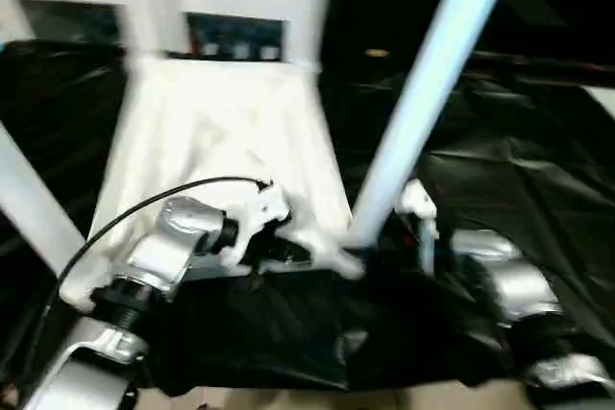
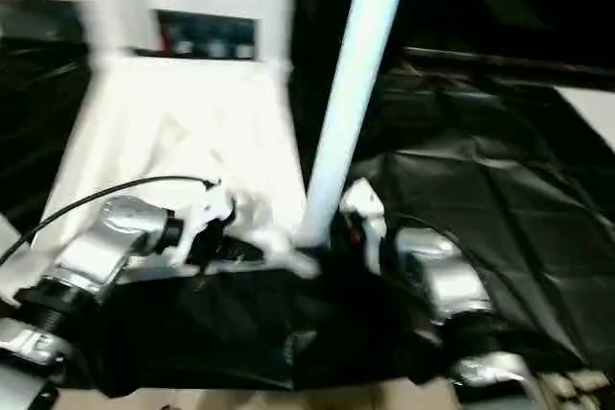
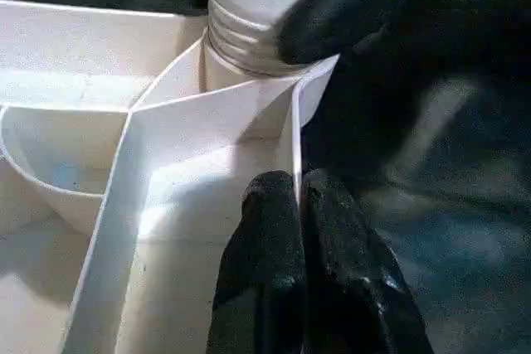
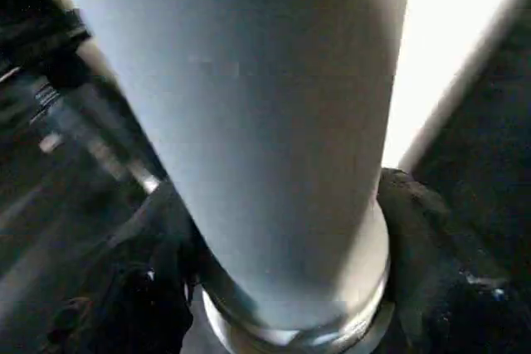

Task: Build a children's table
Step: Rotate leg to tighten

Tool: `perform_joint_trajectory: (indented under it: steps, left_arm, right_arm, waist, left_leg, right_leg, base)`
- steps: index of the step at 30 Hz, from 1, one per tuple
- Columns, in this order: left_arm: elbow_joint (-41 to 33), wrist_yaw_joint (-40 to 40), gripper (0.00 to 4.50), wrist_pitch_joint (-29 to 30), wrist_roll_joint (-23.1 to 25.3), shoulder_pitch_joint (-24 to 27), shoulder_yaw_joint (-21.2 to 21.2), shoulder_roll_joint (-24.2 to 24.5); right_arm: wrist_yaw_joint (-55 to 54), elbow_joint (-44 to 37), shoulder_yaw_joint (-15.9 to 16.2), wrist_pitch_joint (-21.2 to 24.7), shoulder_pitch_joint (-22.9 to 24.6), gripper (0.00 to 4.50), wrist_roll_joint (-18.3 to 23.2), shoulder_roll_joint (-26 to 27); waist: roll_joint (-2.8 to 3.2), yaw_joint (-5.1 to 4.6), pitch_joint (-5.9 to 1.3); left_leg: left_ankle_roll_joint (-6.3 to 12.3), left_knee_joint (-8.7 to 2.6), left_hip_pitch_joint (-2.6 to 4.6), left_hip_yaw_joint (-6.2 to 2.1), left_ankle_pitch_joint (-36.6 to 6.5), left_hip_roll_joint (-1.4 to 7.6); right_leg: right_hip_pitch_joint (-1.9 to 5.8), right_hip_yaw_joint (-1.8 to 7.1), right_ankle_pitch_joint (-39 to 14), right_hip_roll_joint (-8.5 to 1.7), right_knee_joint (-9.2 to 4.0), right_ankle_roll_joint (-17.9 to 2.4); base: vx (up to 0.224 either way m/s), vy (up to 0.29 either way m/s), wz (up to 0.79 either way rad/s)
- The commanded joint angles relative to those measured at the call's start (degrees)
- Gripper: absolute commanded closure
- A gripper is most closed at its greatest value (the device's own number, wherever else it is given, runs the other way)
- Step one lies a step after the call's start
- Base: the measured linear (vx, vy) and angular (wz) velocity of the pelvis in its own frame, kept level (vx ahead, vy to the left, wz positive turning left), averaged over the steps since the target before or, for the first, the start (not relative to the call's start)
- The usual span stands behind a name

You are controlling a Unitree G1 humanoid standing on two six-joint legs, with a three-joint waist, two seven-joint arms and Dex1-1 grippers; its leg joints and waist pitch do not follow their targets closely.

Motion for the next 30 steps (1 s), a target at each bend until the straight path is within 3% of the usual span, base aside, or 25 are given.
perform_joint_trajectory:
  steps: [1, 6, 8, 11, 13, 14, 17, 23, 30]
  left_arm:
    - [-1.88, 5.11, 4.50, 2.66, -0.35, 0.67, -0.69, -4.50]
    - [-2.72, 11.60, 4.50, 6.90, 0.98, 0.41, -0.61, -8.42]
    - [-3.34, 13.12, 4.50, 8.28, 0.78, 0.31, -0.70, -9.55]
    - [-3.62, 12.62, 4.50, 8.35, 0.50, 0.32, -0.76, -9.58]
    - [-3.88, 10.47, 4.50, 7.56, 0.08, 0.40, -1.08, -8.56]
    - [-3.79, 10.08, 4.50, 7.43, 0.04, 0.37, -1.09, -8.33]
    - [-3.55, 7.73, 4.50, 6.84, -0.10, 0.09, -1.35, -6.84]
    - [-1.07, -3.81, 4.50, 1.31, -1.46, -1.48, -2.40, -1.39]
    - [-0.16, -10.17, 4.50, -0.35, -2.91, -2.30, -3.02, 0.87]
  right_arm:
    - [-7.83, 3.56, -0.13, 0.36, -1.65, 1.78, -1.25, 4.37]
    - [-16.05, 7.59, -0.66, -0.28, -4.00, 1.78, -3.07, 8.89]
    - [-16.44, 8.36, -0.43, -1.36, -4.79, 1.08, -2.96, 10.23]
    - [-13.62, 7.39, 0.17, -1.76, -5.08, 0.87, -2.77, 9.99]
    - [-9.96, 6.26, 1.32, -2.53, -4.82, 0.74, -3.33, 8.17]
    - [-8.98, 6.03, 1.70, -2.79, -4.72, 0.63, -3.48, 7.65]
    - [-4.05, 4.76, 2.97, -3.42, -4.10, 0.63, -3.64, 4.91]
    - [14.91, -2.65, 5.56, -1.83, -0.69, 0.63, -0.24, -3.88]
    - [23.20, -5.15, 7.55, -0.44, 1.12, 0.63, 0.90, -8.07]
  waist:
    - [-0.11, 0.17, -2.90]
    - [0.11, -0.21, -3.08]
    - [0.19, -0.27, -3.10]
    - [0.33, -0.01, -3.25]
    - [0.29, 0.11, -3.24]
    - [0.60, 0.27, -3.25]
    - [0.37, 0.45, -3.14]
    - [0.34, 1.17, -3.05]
    - [0.40, 2.10, -3.03]
  left_leg:
    - [0.60, -4.23, 0.03, 0.90, -11.86, -0.37]
    - [0.64, -4.12, 0.01, 0.95, -9.46, -0.41]
    - [1.02, -4.07, 0.05, 1.02, -9.65, -0.43]
    - [2.19, -3.88, 0.09, 1.09, -7.78, -0.52]
    - [2.85, -3.85, 0.05, 1.11, -7.19, -0.53]
    - [3.07, -3.81, 0.11, 1.11, -7.50, -0.55]
    - [3.45, -3.79, 0.11, 1.19, -8.54, -0.50]
    - [4.99, -3.74, 0.48, 1.27, -9.57, -0.29]
    - [4.63, -3.81, 0.54, 1.24, -9.42, -0.22]
  right_leg:
    - [2.29, 0.62, -13.39, -1.09, -4.24, -11.38]
    - [2.34, 0.59, -9.14, -0.89, -3.83, -12.14]
    - [2.34, 0.58, -8.11, -0.87, -3.85, -12.50]
    - [2.54, 0.57, -3.98, -0.70, -3.57, -13.08]
    - [2.64, 0.54, -2.56, -0.65, -3.48, -13.50]
    - [2.73, 0.54, -2.50, -0.69, -3.47, -13.67]
    - [2.70, 0.55, -3.51, -0.72, -3.62, -13.83]
    - [2.44, 0.57, -3.44, -0.68, -3.60, -14.57]
    - [2.52, 0.54, -3.10, -0.84, -3.44, -15.24]
  base:
    - [0.000, 0.000, 0.00]
    - [0.000, 0.000, 0.00]
    - [0.000, 0.000, 0.00]
    - [0.000, 0.000, 0.00]
    - [0.000, 0.000, 0.00]
    - [0.000, 0.000, 0.00]
    - [0.000, 0.000, 0.00]
    - [0.000, 0.000, 0.00]
    - [0.000, 0.000, 0.00]
